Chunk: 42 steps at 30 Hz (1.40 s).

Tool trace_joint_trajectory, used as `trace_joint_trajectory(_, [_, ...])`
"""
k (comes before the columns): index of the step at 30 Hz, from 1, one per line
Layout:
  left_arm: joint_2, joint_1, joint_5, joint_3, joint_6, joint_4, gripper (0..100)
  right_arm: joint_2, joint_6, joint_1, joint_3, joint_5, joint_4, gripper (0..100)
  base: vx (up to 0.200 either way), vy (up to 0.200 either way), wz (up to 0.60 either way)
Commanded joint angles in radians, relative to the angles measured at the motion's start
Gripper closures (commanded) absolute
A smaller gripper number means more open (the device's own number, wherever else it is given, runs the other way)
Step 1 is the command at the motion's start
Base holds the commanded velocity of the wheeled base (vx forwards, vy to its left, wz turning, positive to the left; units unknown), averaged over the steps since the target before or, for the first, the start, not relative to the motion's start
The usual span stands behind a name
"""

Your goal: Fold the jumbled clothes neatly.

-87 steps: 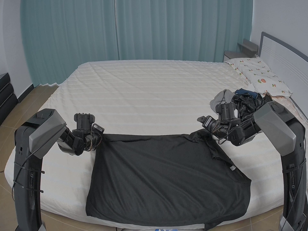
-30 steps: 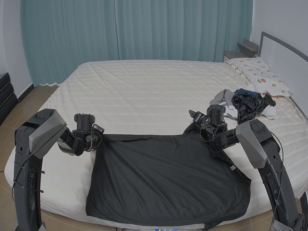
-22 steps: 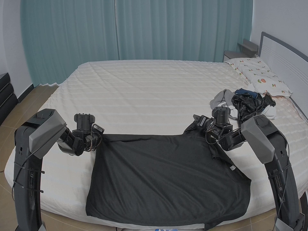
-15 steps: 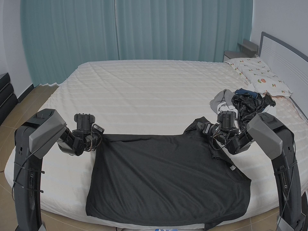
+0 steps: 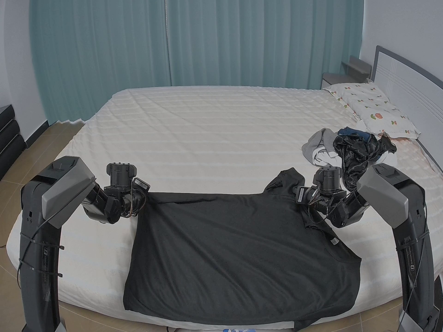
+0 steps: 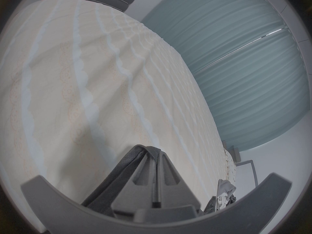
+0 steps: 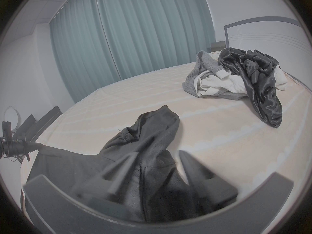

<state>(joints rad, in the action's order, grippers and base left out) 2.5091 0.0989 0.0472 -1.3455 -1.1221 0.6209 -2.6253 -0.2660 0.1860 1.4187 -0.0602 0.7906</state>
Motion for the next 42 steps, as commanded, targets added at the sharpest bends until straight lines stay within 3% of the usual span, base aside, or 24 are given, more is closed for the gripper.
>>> trace_joint_trajectory(1, [0.0, -0.001, 0.0, -0.001, 0.001, -0.001, 100, -0.004, 0.001, -0.028, 0.009, 0.0, 0.007, 100, 0.0, 0.0, 0.0])
trace_joint_trajectory(14, [0.011, 0.001, -0.003, -0.011, 0.038, -0.003, 100, -0.048, -0.01, -0.146, 0.121, 0.01, 0.03, 100, 0.0, 0.0, 0.0])
trace_joint_trajectory(21, [0.017, 0.004, -0.004, -0.021, 0.062, 0.003, 100, -0.061, -0.013, -0.157, 0.135, 0.048, 0.033, 100, 0.0, 0.0, 0.0])
trace_joint_trajectory(22, [0.019, 0.004, -0.004, -0.026, 0.062, 0.003, 100, -0.062, -0.015, -0.157, 0.137, 0.056, 0.032, 0, 0.0, 0.0, 0.0])
trace_joint_trajectory(33, [0.039, 0.007, -0.004, -0.037, 0.077, 0.002, 100, -0.001, -0.111, -0.164, 0.059, 0.082, 0.039, 0, 0.0, 0.0, 0.0])
trace_joint_trajectory(42, [0.034, 0.007, -0.001, -0.037, 0.079, 0.003, 100, 0.064, -0.19, -0.181, -0.075, 0.177, 0.038, 0, 0.0, 0.0, 0.0])
